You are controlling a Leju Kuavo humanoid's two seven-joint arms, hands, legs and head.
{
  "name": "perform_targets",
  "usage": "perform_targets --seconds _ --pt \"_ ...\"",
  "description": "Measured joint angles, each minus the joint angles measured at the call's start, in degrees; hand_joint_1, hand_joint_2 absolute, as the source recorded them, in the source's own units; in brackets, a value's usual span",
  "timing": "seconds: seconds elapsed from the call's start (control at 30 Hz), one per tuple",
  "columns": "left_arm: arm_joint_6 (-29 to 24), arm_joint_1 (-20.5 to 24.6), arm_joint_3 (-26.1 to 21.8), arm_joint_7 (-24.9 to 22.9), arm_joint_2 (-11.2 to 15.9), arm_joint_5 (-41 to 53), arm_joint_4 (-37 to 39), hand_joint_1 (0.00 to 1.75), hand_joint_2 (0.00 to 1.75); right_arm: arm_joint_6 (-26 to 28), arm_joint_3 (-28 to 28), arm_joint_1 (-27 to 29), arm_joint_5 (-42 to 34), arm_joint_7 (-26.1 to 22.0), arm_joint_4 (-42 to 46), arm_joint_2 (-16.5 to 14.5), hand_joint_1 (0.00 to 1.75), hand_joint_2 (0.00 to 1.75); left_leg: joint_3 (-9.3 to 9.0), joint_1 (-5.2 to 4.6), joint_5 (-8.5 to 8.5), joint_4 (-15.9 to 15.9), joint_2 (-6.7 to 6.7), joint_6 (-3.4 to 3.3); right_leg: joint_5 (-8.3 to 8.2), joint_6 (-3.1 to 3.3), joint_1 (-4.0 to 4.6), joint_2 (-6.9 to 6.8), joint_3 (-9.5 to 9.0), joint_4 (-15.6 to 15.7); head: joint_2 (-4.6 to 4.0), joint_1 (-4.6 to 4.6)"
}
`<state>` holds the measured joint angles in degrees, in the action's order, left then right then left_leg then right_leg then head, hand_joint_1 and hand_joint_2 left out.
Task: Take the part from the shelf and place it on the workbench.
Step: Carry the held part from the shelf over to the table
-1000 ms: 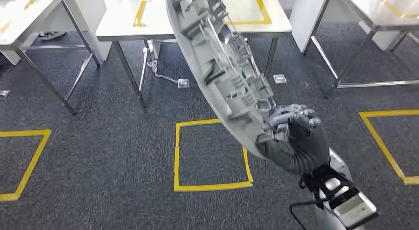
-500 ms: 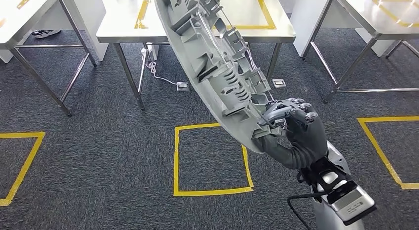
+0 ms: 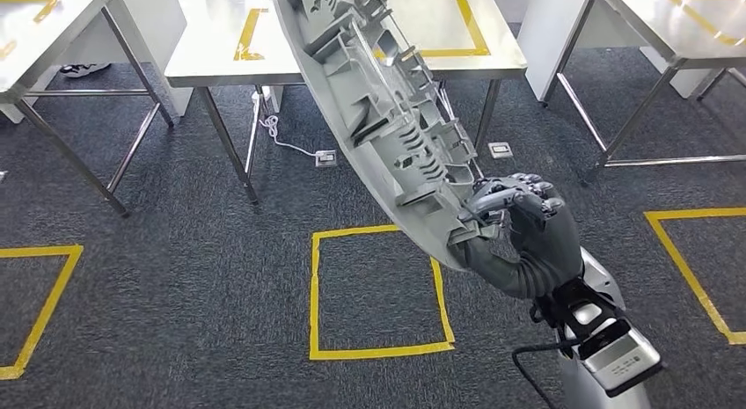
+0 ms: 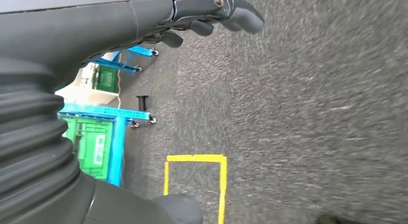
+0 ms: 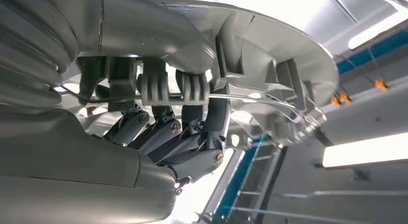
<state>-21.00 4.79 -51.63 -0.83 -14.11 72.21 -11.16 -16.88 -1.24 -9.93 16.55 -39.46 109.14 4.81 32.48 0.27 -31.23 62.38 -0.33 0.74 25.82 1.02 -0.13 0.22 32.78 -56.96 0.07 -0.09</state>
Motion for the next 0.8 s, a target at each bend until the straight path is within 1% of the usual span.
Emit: perform_targets --seconds 0.03,0.07,0.1,0.13,0.17,0.2,0.23,0.27,0.3,0.33,0.37,0.4,0.43,0.47,0.5,0.53,0.57,0.6,0.63,0.67,0.7,0.73,0.77,0.8 --pt "0.0 0.0 0.0 0.1 0.0 0.0 0.0 0.0 1.75 0.0 0.0 0.1 0.0 0.0 0.0 -0.1 1.75 1.75 1.81 0.09 -1.35 3.4 0.0 0.19 0.21 0.22 -0.08 -0.08 -0.4 0.2 0.0 -0.09" --pt "0.0 0.0 0.0 0.2 0.1 0.0 0.0 0.0 1.75 0.0 0.0 0.1 0.1 0.0 0.0 -0.1 1.75 1.75 4.22 0.15 -2.77 7.4 0.01 0.4 0.5 0.39 -0.12 -0.14 -0.67 0.2 0.0 -0.17" --pt "0.0 -0.1 0.0 0.3 0.1 0.0 0.0 0.0 1.75 0.0 0.0 0.2 0.1 0.0 0.0 -0.1 1.75 1.75 6.52 0.22 -3.59 10.8 0.02 0.59 0.81 0.46 -0.12 -0.12 -0.91 0.1 0.0 -0.18" --pt "0.0 -0.1 0.0 0.3 0.1 0.0 0.0 0.0 1.75 0.0 0.0 0.2 0.1 0.0 0.0 -0.2 1.75 1.75 8.1 0.27 -3.36 12.6 0.02 0.73 1.15 0.44 -0.14 -0.06 -1.21 0.0 0.0 -0.19" --pt "0.0 -0.2 0.0 0.2 0.2 0.0 0.0 0.0 1.75 0.0 0.0 0.3 0.1 0.0 0.0 -0.2 1.75 1.75 8.6 0.32 -1.95 12.2 0.03 0.83 1.53 0.36 -0.18 0.04 -1.59 0.0 0.0 -0.2" --pt "0.0 -0.3 0.0 0.2 0.2 0.0 0.0 0.0 1.75 0.0 0.0 0.3 0.1 0.0 0.0 -0.2 1.75 1.75 7.94 0.38 0.46 9.6 0.04 0.88 1.98 0.21 -0.25 0.14 -2.07 -0.2 0.0 -0.2" --pt "0.1 -0.3 0.0 0.1 0.2 0.0 0.0 0.0 1.75 0.0 0.0 0.3 0.1 0.0 0.0 -0.2 1.75 1.75 6.53 0.46 3.22 5.6 0.07 0.91 2.5 -0.02 -0.31 0.2 -2.54 -0.3 0.0 -0.2" --pt "0.1 -0.3 0.0 0.1 0.2 0.0 0.0 0.0 1.75 -0.1 0.0 0.3 0.1 0.0 -0.1 -0.2 1.75 1.75 5.0 0.46 5.05 1.9 0.08 0.89 3.05 -0.33 -0.25 0.24 -2.88 -0.5 0.0 -0.22" --pt "0.2 -0.2 0.0 0.3 0.2 0.0 0.0 0.0 1.75 -0.1 0.0 0.3 0.2 0.0 -0.1 -0.2 1.75 1.75 3.84 0.48 6.03 -0.8 0.06 0.61 3.5 -0.66 -0.14 0.28 -3.04 -0.7 0.0 -0.29" --pt "0.3 -0.2 0.0 0.6 0.2 0.0 0.1 0.0 1.75 -0.1 0.0 0.3 0.2 0.0 -0.1 -0.2 1.75 1.75 3.23 0.46 6.14 -2.2 0.04 0.23 3.82 -0.98 0.01 0.31 -3.05 -0.9 0.0 -0.25" --pt "0.4 -0.2 0.0 0.9 0.2 0.0 0.1 0.0 1.75 -0.1 0.0 0.3 0.3 0.0 -0.1 -0.2 1.75 1.75 3.07 0.36 5.61 -2.4 -0.01 -0.25 4.02 -1.27 0.12 0.33 -3.04 -0.9 0.0 -0.21" --pt "0.4 -0.1 0.0 1.2 0.2 0.0 0.1 0.0 1.75 -0.2 0.0 0.3 0.3 0.0 -0.1 -0.2 1.75 1.75 3.02 0.37 5.43 -2.6 -0.05 -0.81 4.18 -1.53 0.11 0.35 -3.1 -0.8 0.0 -0.16" --pt "0.4 -0.2 0.0 1.2 0.2 0.0 0.1 0.0 1.75 -0.2 0.0 0.3 0.4 0.0 -0.1 -0.2 1.75 1.75 2.9 0.39 5.26 -2.6 -0.07 -1.19 4.39 -1.81 0.04 0.31 -3.19 -0.9 0.0 -0.03" --pt "0.4 -0.2 -0.1 1.2 0.2 0.0 0.1 0.0 1.75 -0.2 -0.1 0.3 0.4 0.0 -0.1 -0.2 1.75 1.75 2.68 0.43 5.07 -2.7 -0.08 -1.59 4.85 -2.12 -0.05 0.22 -2.96 -1.7 0.0 0.03" --pt "0.4 -0.2 -0.1 1.2 0.2 0.0 0.1 0.0 1.75 -0.2 -0.1 0.3 0.4 0.0 0.0 -0.2 1.75 1.75 2.41 0.53 4.88 -2.8 -0.07 -1.95 5.77 -2.43 -0.12 0.14 -2.04 -3.7 0.0 0.11" --pt "0.4 -0.2 -0.1 1.3 0.2 0.0 0.1 0.0 1.75 -0.1 -0.1 0.3 0.5 0.0 0.0 -0.2 1.75 1.75 2.16 0.56 4.64 -2.8 -0.03 -2.22 7.1 -2.7 -0.2 0.07 -0.28 -7.0 0.0 0.21" --pt "0.4 -0.1 -0.1 1.3 0.2 0.1 0.1 0.0 1.75 -0.1 -0.1 0.4 0.6 -0.1 0.0 -0.2 1.75 1.75 1.91 0.54 4.36 -2.8 0.01 -2.42 8.63 -2.89 -0.23 0.03 2.23 -11.2 0.0 0.27" --pt "0.5 -0.1 -0.1 1.3 0.2 0.1 0.1 0.0 1.75 0.0 -0.1 0.6 0.7 -0.1 0.0 -0.2 1.75 1.75 1.64 0.51 4.07 -2.8 0.06 -2.5 9.79 -2.99 -0.25 0.02 4.88 -15.3 0.0 0.3" --pt "0.5 -0.1 -0.1 1.3 0.2 0.2 0.1 0.0 1.75 0.0 -0.1 0.8 0.8 -0.1 0.0 -0.2 1.75 1.75 1.3 0.47 3.75 -2.8 0.11 -2.52 9.98 -2.98 -0.26 0.02 6.98 -18.0 0.0 0.31" --pt "0.5 -0.2 -0.1 1.3 0.2 0.3 0.1 0.0 1.75 0.0 -0.1 0.9 0.8 -0.1 0.0 -0.2 1.75 1.75 0.83 0.44 3.38 -2.8 0.16 -2.49 8.85 -2.87 -0.25 0.02 8.0 -18.5 0.0 0.31" --pt "0.5 -0.2 -0.1 1.3 0.2 0.3 0.1 0.0 1.75 0.1 -0.1 0.9 0.9 -0.1 0.0 -0.2 1.75 1.75 0.23 0.42 2.98 -2.8 0.22 -2.43 6.52 -2.64 -0.22 -0.02 7.75 -16.5 0.0 0.31" --pt "0.5 -0.2 -0.1 1.2 0.2 0.4 0.1 0.0 1.75 0.1 -0.1 1.0 0.9 -0.1 0.0 -0.2 1.75 1.75 -0.46 0.39 2.53 -2.8 0.3 -2.34 3.49 -2.29 -0.11 -0.27 6.49 -12.6 0.0 0.32" --pt "0.5 -0.2 -0.1 1.2 0.2 0.4 0.1 0.0 1.75 0.1 -0.1 1.0 0.9 -0.1 0.0 -0.2 1.75 1.75 -0.99 0.38 2.11 -2.8 0.39 -2.23 0.97 -1.84 0.11 -0.91 4.9 -8.4 0.0 0.32" --pt "0.5 -0.2 -0.1 1.3 0.2 0.4 0.1 0.0 1.75 0.1 -0.1 1.0 0.9 -0.1 0.0 -0.2 1.75 1.75 -1.38 0.29 1.74 -2.9 0.49 -2.0 -0.54 -1.39 0.45 -1.61 3.53 -4.9 0.0 0.34"
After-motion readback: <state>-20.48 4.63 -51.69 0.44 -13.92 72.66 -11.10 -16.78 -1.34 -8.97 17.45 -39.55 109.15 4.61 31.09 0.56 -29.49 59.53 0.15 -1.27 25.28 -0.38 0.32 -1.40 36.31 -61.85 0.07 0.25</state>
